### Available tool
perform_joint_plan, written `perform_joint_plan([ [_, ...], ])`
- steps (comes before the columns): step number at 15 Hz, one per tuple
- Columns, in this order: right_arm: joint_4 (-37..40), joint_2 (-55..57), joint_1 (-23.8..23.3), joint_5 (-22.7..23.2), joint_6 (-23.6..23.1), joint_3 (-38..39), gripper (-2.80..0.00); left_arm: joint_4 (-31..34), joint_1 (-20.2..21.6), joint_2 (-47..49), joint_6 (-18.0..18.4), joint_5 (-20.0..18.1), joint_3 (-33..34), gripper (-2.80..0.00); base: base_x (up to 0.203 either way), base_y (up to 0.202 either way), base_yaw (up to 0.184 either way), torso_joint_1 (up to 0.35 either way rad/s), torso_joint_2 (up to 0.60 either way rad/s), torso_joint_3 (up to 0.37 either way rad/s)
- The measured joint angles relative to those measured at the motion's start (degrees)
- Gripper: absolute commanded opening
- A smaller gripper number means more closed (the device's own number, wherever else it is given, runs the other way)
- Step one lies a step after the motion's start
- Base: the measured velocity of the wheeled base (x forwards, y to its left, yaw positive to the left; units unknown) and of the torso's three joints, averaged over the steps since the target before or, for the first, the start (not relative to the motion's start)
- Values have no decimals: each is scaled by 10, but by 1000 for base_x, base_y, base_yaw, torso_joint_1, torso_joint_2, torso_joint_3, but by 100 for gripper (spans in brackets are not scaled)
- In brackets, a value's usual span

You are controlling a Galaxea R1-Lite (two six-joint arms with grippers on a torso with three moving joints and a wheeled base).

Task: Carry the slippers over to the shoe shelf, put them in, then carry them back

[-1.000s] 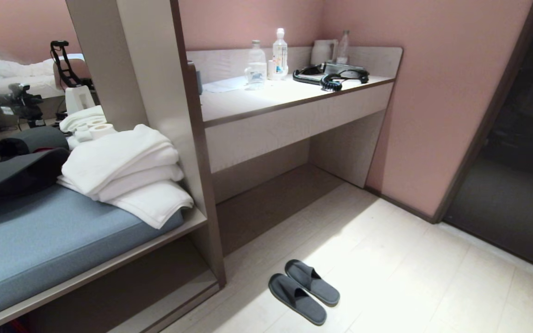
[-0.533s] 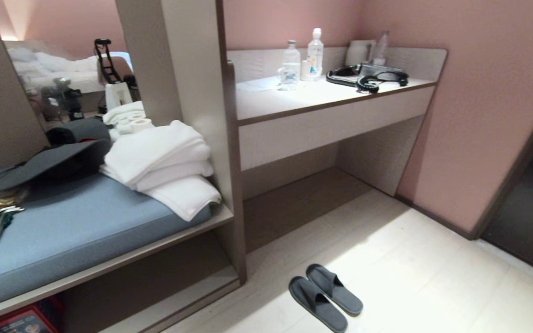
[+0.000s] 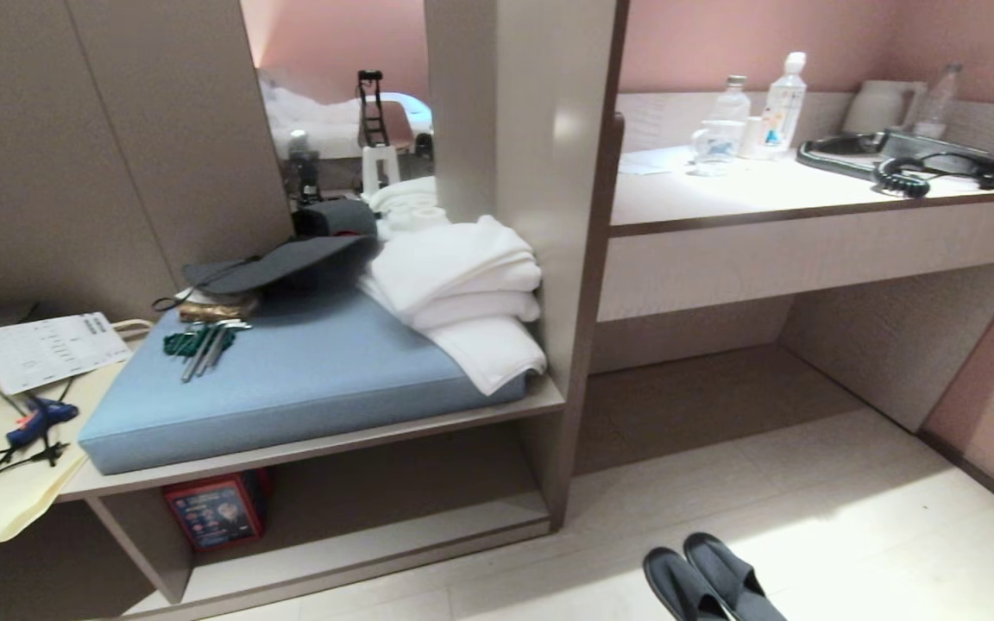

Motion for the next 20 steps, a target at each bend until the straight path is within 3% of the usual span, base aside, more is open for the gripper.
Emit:
perform_joint_plan([
  [8, 0, 0, 0, -1, 4, 0, -280, 0, 0, 0, 0, 0, 0, -280, 0, -7, 151, 4, 3, 2],
  [20, 1, 0, 0, -2, 2, -1, -280, -1, 0, 0, 6, 0, 0, -280, 0, 0, 0, 0, 0, 0],
])
